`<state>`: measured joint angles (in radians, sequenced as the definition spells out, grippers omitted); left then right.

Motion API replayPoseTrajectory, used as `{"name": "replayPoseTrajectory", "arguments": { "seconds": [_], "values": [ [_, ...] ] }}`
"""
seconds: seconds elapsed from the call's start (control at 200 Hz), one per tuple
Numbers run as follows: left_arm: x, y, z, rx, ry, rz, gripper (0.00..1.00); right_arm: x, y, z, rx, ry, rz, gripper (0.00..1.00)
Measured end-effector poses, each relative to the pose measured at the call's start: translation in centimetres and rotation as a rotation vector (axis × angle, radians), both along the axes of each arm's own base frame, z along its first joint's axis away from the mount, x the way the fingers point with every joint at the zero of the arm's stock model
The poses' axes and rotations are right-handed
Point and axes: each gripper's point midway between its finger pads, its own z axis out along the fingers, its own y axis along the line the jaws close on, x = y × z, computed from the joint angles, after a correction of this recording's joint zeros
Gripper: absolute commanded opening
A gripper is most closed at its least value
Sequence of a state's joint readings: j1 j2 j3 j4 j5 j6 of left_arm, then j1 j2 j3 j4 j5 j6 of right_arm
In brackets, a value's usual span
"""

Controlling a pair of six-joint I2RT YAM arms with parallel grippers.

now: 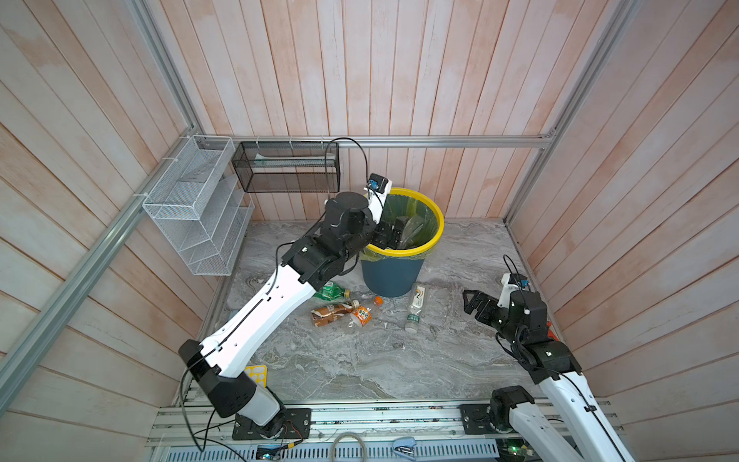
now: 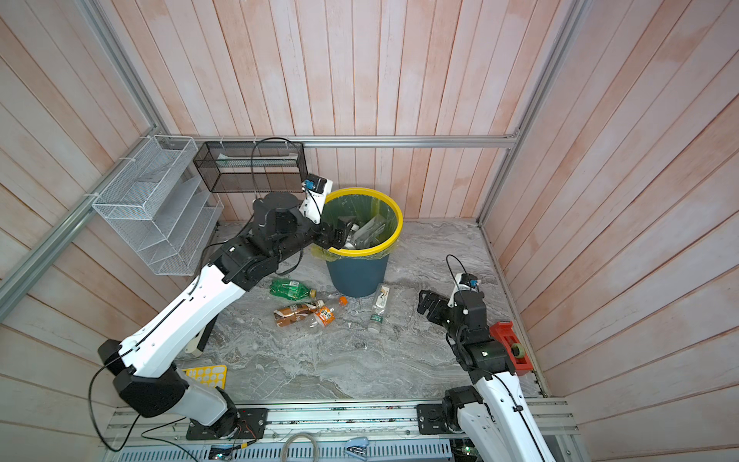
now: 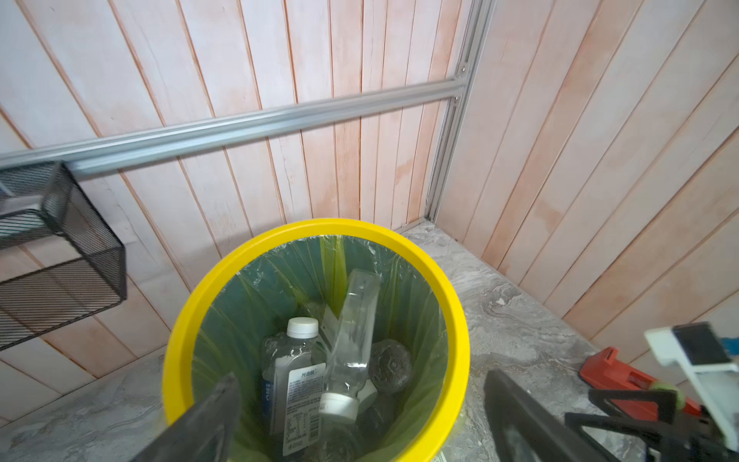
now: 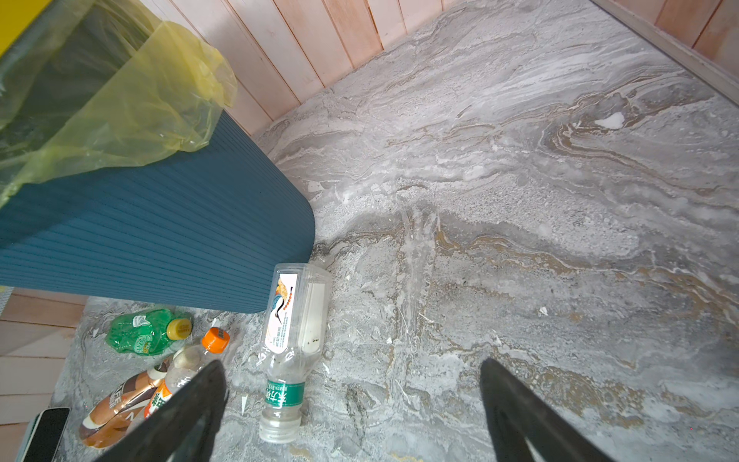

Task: Throw the plastic bottles in the bin
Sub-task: 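Lift the tall clear bottle over the bin and open the left gripper, then withdraw the left gripper while the right reaches toward the crane-label bottle, then close the right gripper on the crane-label water bottle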

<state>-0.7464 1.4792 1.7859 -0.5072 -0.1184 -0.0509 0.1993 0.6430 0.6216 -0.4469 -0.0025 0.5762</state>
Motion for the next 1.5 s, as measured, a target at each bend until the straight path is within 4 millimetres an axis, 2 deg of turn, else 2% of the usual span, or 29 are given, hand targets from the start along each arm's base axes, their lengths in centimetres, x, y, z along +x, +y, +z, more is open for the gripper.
{"name": "replayPoseTrajectory", "arguments": {
  "seconds": [0.095, 0.17, 0.27, 0.48, 0.78, 1.04, 1.27, 1.5],
  "values": [
    [-2.0, 2.2, 2.0, -0.051, -0.052, 0.017, 1.0, 0.1, 0.1, -0.3, -0.001, 0.012, 0.004, 0.99],
    [-3.2, 3.6, 1.9, -0.072, -0.073, 0.029, 1.0, 0.2, 0.2, -0.6, 0.0, 0.027, 0.01, 0.99],
    [-4.1, 5.0, -0.4, -0.062, -0.061, 0.055, 1.0, 0.3, 0.5, -1.4, 0.003, 0.058, 0.022, 0.98],
    [-4.9, 7.5, -6.9, -0.021, 0.033, 0.14, 1.0, 0.7, 1.3, -2.8, 0.036, 0.116, 0.039, 1.0],
    [-6.8, 11.1, -10.9, -0.052, 0.092, 0.238, 1.0, 0.8, 3.0, -5.2, 0.05, 0.181, 0.071, 1.0],
    [-7.6, 13.2, -17.1, -0.028, 0.215, 0.337, 1.0, 0.6, 6.9, -8.3, 0.013, 0.26, 0.148, 1.0],
    [-8.2, 15.6, -19.5, -0.042, 0.264, 0.411, 1.0, 0.6, 9.9, -11.6, -0.064, 0.348, 0.178, 1.0],
    [-8.5, 16.1, -21.7, -0.037, 0.316, 0.433, 1.0, 2.6, 12.8, -12.1, -0.091, 0.35, 0.189, 1.0]
  ]
}}
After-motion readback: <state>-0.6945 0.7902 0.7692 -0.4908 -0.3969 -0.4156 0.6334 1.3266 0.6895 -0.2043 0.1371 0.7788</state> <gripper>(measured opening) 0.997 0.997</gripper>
